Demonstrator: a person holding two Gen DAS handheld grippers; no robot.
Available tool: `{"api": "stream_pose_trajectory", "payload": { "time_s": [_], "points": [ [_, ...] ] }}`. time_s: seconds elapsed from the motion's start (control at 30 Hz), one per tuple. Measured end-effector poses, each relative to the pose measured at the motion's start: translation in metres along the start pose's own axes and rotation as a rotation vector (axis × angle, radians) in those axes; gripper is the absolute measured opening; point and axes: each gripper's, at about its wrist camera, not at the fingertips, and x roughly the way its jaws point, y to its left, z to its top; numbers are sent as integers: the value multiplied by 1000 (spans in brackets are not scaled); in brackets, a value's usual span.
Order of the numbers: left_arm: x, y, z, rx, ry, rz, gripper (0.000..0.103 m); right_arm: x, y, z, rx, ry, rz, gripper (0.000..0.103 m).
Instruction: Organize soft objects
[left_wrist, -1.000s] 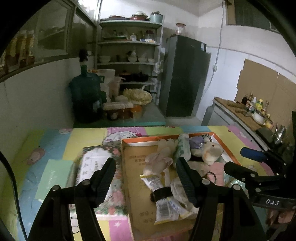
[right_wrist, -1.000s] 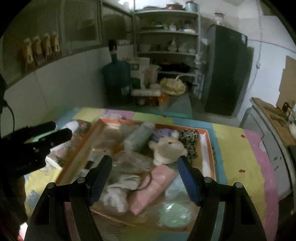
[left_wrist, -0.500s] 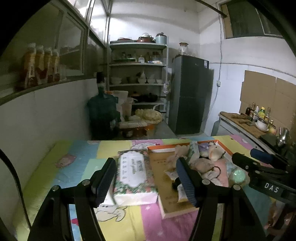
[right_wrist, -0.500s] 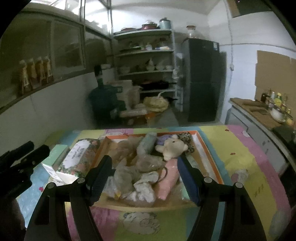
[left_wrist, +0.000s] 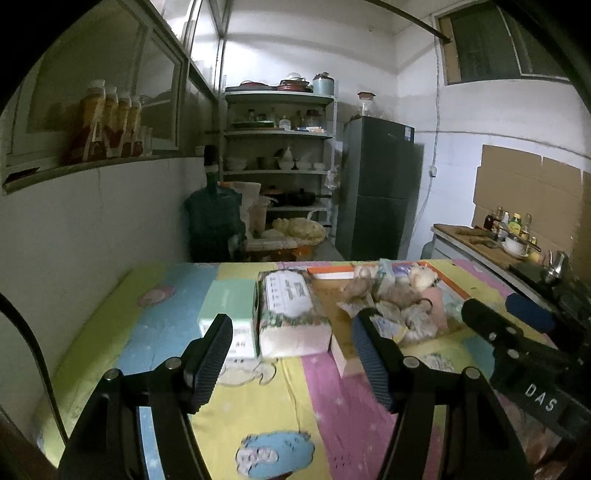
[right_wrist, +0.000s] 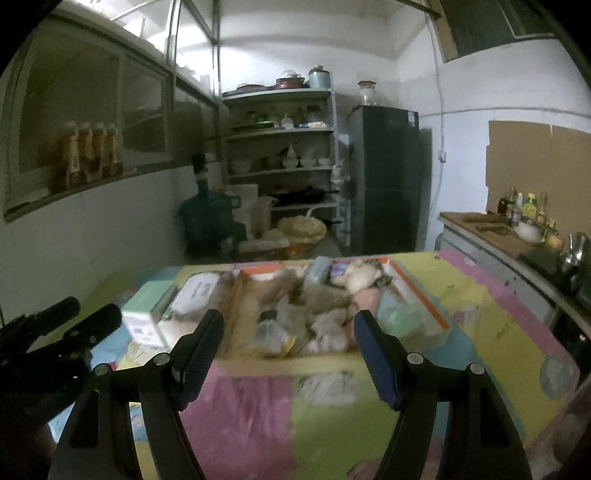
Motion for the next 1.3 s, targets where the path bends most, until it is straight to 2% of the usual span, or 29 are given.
{"api": "stream_pose_trajectory", "payload": {
  "time_s": [0.23,0.57,1.3],
  "points": [
    [-33,1,-17,-1,-34,12,67,-34,16,-16,-15,-38,-19,75],
    [-70,11,-32,-35,-60,30,67,-68,24,-29,-26,-59,1,75],
    [-89,18,-40,-35,-75,72,67,-87,42,-34,-48,-82,21,75]
  ]
}}
